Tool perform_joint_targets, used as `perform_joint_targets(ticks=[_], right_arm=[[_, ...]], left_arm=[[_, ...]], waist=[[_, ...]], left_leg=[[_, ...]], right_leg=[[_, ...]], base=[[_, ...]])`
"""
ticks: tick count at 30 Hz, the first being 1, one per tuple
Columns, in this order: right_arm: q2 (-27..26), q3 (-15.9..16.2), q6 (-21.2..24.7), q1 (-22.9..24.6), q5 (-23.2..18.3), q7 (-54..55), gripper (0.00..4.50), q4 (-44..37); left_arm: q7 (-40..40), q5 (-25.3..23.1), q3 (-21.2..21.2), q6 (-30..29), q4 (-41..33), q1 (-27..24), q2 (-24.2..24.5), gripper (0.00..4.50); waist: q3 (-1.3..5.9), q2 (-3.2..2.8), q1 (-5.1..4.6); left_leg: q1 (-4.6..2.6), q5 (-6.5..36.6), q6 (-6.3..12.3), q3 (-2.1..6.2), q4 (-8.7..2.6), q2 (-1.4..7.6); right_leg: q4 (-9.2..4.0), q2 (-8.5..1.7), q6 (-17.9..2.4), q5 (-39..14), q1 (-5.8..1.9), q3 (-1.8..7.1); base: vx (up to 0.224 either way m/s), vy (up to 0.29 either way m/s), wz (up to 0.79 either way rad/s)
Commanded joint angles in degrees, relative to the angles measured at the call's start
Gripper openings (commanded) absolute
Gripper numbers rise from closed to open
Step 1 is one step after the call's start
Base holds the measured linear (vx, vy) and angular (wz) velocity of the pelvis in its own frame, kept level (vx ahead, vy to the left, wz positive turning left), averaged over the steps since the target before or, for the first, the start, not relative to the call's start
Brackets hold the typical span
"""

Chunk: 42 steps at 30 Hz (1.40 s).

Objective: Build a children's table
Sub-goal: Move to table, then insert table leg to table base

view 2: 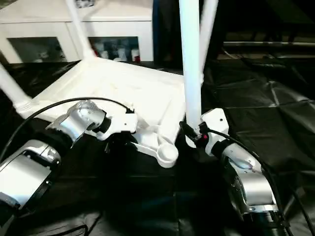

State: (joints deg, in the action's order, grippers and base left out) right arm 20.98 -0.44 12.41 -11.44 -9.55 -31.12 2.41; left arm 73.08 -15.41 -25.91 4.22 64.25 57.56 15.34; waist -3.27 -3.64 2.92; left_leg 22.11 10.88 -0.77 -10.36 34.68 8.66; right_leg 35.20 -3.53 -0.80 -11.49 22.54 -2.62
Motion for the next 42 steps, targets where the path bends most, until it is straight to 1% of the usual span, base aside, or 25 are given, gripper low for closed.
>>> perform_joint_targets(ticks=[1, 2, 4, 5, 6, 7, 8, 10, 11, 12, 13, 14, 15, 16, 18, 20, 21, 22, 24, 26, 29, 34, 38, 39, 42], right_arm=[[-0.12, 0.14, 0.16, -0.88, -0.12, 0.24, 1.91, -1.3], [-0.31, 0.11, 0.13, -0.96, -0.21, 0.34, 1.91, -1.21], [-0.56, 0.01, 0.18, -1.0, -0.46, 0.41, 1.91, -1.14], [-0.9, -0.1, 0.35, -1.09, -0.78, 0.48, 1.91, -1.0], [-1.12, -0.05, 0.49, -1.23, -0.88, 0.49, 1.91, -0.84], [-1.28, -0.15, 0.67, -1.31, -1.13, 0.5, 1.91, -0.81], [-2.51, -0.91, 2.05, -2.11, -3.06, 0.57, 1.91, -0.52], [-2.91, -1.14, 2.58, -2.55, -3.67, 0.63, 1.91, -0.35], [-3.29, -1.39, 3.41, -3.16, -4.29, 0.76, 1.91, -0.14], [-3.81, -1.85, 4.77, -4.01, -5.47, 0.75, 1.91, 0.09], [-3.97, -2.0, 5.2, -4.26, -5.87, 0.72, 1.91, 0.15], [-4.05, -2.08, 5.32, -4.35, -6.03, 0.74, 1.91, 0.17], [-4.44, -2.38, 6.47, -5.41, -7.04, 0.49, 1.91, 0.54], [-4.44, -2.28, 6.9, -6.05, -7.26, 0.14, 1.91, 0.85], [-4.37, -2.25, 7.49, -7.22, -7.45, -0.49, 1.91, 1.59], [-4.1, -2.17, 7.66, -7.82, -7.54, -0.89, 1.91, 1.98], [-3.79, -2.13, 7.71, -8.46, -7.57, -1.29, 1.91, 2.54], [-3.61, -2.12, 7.82, -8.78, -7.63, -1.44, 1.91, 2.83], [-3.27, -2.0, 8.28, -9.69, -7.77, -2.26, 1.91, 3.58], [-2.98, -1.62, 8.71, -10.13, -7.99, -3.23, 1.91, 4.05], [-3.02, -0.93, 9.45, -10.98, -8.46, -4.8, 1.91, 5.28], [-4.05, -0.09, 8.22, -13.0, -7.83, -5.9, 1.91, 9.89], [-5.72, 0.04, 5.13, -16.98, -6.68, -6.31, 1.91, 18.05], [-5.87, 0.09, 4.78, -17.72, -6.51, -6.32, 1.91, 18.98], [-6.4, 0.42, 3.42, -21.21, -5.95, -6.8, 1.91, 22.81]], left_arm=[[-1.25, 0.96, 1.99, -5.67, 0.87, -1.09, 1.26, 0.39], [-2.09, 2.13, 3.29, -9.1, -0.19, -1.63, 1.22, 0.37], [-3.96, 3.03, 4.74, -13.15, -1.76, -2.44, 1.05, 0.29], [-7.09, 3.93, 6.58, -18.77, -3.79, -3.51, 0.63, 0.27], [-9.25, 4.7, 8.14, -23.84, -5.95, -4.55, 0.16, 0.27], [-9.72, 4.89, 8.51, -24.98, -6.8, -4.94, 0.04, 0.24], [-13.33, 5.68, 11.03, -33.17, -14.86, -8.96, -0.79, 0.23], [-14.53, 5.45, 11.69, -35.95, -18.91, -11.04, -1.03, 0.22], [-15.26, 5.04, 11.96, -36.9, -22.85, -13.23, -1.27, 0.22], [-15.91, 4.74, 12.18, -37.18, -27.66, -16.02, -1.78, 0.17], [-16.14, 4.72, 12.3, -37.44, -29.03, -16.81, -1.99, 0.17], [-16.17, 4.77, 12.35, -37.4, -29.34, -17.0, -2.06, 0.13], [-15.3, 7.11, 12.87, -33.6, -32.25, -19.31, -2.7, 0.08], [-15.04, 8.31, 13.07, -31.13, -33.27, -20.41, -2.98, 0.03], [-15.83, 9.14, 12.55, -26.71, -34.88, -22.46, -3.06, 0.01], [-16.99, 8.1, 11.75, -28.24, -36.81, -23.64, -2.63, 0.01], [-17.58, 7.37, 11.1, -28.49, -38.18, -24.68, -2.19, 0.01], [-17.86, 7.07, 10.85, -28.71, -39.5, -25.48, -1.99, 0.01], [-18.04, 7.55, 11.27, -27.98, -41.66, -26.82, -1.99, 0.01], [-18.24, 7.94, 11.55, -27.16, -41.9, -27.1, -2.0, 0.01], [-18.9, 8.73, 11.78, -24.22, -41.28, -27.49, -1.93, 0.01], [-19.75, 10.66, 12.96, -20.15, -41.25, -28.72, -2.76, 0.01], [-18.64, 11.57, 12.77, -18.92, -41.77, -30.59, -2.5, 0.01], [-18.68, 11.64, 12.82, -18.78, -41.61, -30.7, -2.5, 0.01], [-17.98, 10.8, 11.79, -18.31, -40.72, -30.78, -1.53, 0.01]], waist=[[4.08, 0.99, 0.59], [4.06, 1.25, 0.5], [4.06, 1.12, 0.25], [4.18, 1.79, 0.06], [4.05, 1.7, -0.08], [4.05, 1.7, -0.19], [3.98, 2.44, -0.25], [3.98, 2.29, -0.22], [4.1, 2.67, -0.29], [4.15, 2.94, -0.25], [4.13, 2.79, -0.32], [4.08, 2.47, -0.02], [4.21, 3.84, 0.09], [4.08, 3.51, 0.25], [4.12, 3.34, 0.64], [3.87, 3.59, 0.91], [3.89, 3.99, 1.06], [3.87, 3.86, 1.11], [3.85, 4.08, 1.13], [3.92, 4.36, 1.0], [3.97, 4.37, 0.93], [3.87, 4.23, 0.86], [4.13, 4.29, 0.89], [4.15, 4.63, 0.85], [4.15, 4.69, 0.84]], left_leg=[[-0.67, 6.39, 5.9, 1.92, -3.53, 4.2], [-0.58, 6.25, 5.62, 1.95, -3.57, 4.18], [-0.55, 6.1, 5.84, 1.99, -3.54, 4.07], [-0.47, 5.25, 5.89, 1.93, -3.5, 4.14], [-0.38, 4.85, 6.53, 1.92, -3.43, 4.06], [-0.28, 4.6, 6.76, 1.93, -3.36, 3.95], [-0.04, 4.01, 6.98, 1.84, -3.34, 3.74], [0.04, 2.53, 7.51, 1.94, -3.3, 3.78], [-0.09, 1.99, 7.83, 1.92, -3.31, 3.95], [-0.32, 1.87, 8.16, 1.85, -3.34, 4.18], [-0.27, 1.72, 8.37, 1.86, -3.34, 4.28], [-0.62, 2.31, 8.53, 1.64, -3.24, 4.27], [-0.69, 2.12, 8.64, 1.49, -3.32, 4.3], [-0.47, 2.08, 8.61, 1.64, -3.39, 4.29], [-0.89, 3.46, 7.5, 1.57, -3.52, 4.58], [-1.02, 4.22, 6.77, 1.54, -3.76, 4.71], [-1.06, 4.67, 6.31, 1.54, -3.82, 4.75], [-1.08, 4.66, 6.11, 1.47, -3.82, 4.71], [-0.96, 4.44, 5.39, 1.4, -3.85, 4.59], [-0.76, 3.7, 5.5, 1.45, -3.85, 4.52], [-0.7, 3.25, 6.11, 1.38, -3.67, 4.27], [-0.71, 4.34, 5.27, 1.36, -3.76, 4.38], [-0.88, 3.18, 5.35, 1.29, -3.65, 4.42], [-0.79, 2.53, 5.77, 1.23, -3.6, 4.44], [-0.8, 1.77, 6.38, 1.17, -3.53, 4.37]], right_leg=[[-3.83, -6.0, -17.2, -1.24, -3.83, 2.54], [-3.69, -5.94, -17.0, -2.25, -3.92, 2.5], [-3.99, -5.85, -16.87, -3.13, -3.82, 2.44], [-3.44, -5.91, -17.24, -1.87, -4.1, 2.46], [-3.7, -5.85, -17.04, -2.45, -3.84, 2.34], [-3.78, -5.86, -17.01, -2.69, -3.92, 2.27], [-3.78, -5.8, -16.44, -3.9, -4.14, 2.16], [-3.96, -5.83, -15.87, -5.18, -4.09, 2.03], [-3.91, -5.61, -15.58, -5.14, -3.89, 2.05], [-3.95, -5.58, -15.73, -4.63, -3.64, 2.08], [-3.79, -5.59, -15.97, -3.87, -3.64, 2.15], [-4.12, -5.41, -15.81, -4.51, -3.04, 2.18], [-3.88, -5.3, -15.92, -3.66, -3.16, 2.18], [-3.75, -5.47, -15.85, -3.75, -3.24, 2.17], [-3.94, -5.43, -14.96, -5.44, -2.75, 2.14], [-3.9, -5.34, -14.56, -5.99, -2.58, 2.18], [-3.85, -5.61, -14.21, -6.81, -2.69, 2.22], [-3.96, -5.65, -14.03, -7.13, -2.62, 2.27], [-3.92, -5.54, -13.25, -7.31, -2.66, 2.29], [-3.76, -5.61, -13.2, -6.06, -2.87, 2.27], [-3.78, -5.6, -13.38, -5.1, -2.87, 2.25], [-3.95, -5.56, -13.41, -7.11, -2.76, 2.22], [-3.5, -5.48, -14.19, -4.77, -2.7, 2.17], [-3.34, -5.52, -14.33, -3.8, -2.71, 2.18], [-3.18, -5.53, -14.72, -2.85, -2.74, 2.15]], base=[[0.0, 0.0, 0.0], [0.0, 0.0, 0.0], [0.0, 0.0, 0.0], [0.0, 0.0, 0.0], [0.0, 0.0, 0.0], [0.0, 0.0, 0.0], [0.0, 0.0, 0.0], [0.0, 0.0, 0.0], [0.0, 0.0, 0.0], [0.0, 0.0, 0.0], [0.0, 0.0, 0.0], [0.0, 0.0, 0.0], [0.0, 0.0, 0.0], [0.0, 0.0, 0.0], [0.0, 0.0, 0.0], [0.0, 0.0, 0.0], [0.0, 0.0, 0.0], [0.0, 0.0, 0.0], [0.0, 0.0, 0.0], [0.0, 0.0, 0.0], [0.0, 0.0, 0.0], [0.0, 0.0, 0.0], [0.0, 0.0, 0.0], [0.0, 0.0, 0.0], [0.0, 0.0, 0.0]])
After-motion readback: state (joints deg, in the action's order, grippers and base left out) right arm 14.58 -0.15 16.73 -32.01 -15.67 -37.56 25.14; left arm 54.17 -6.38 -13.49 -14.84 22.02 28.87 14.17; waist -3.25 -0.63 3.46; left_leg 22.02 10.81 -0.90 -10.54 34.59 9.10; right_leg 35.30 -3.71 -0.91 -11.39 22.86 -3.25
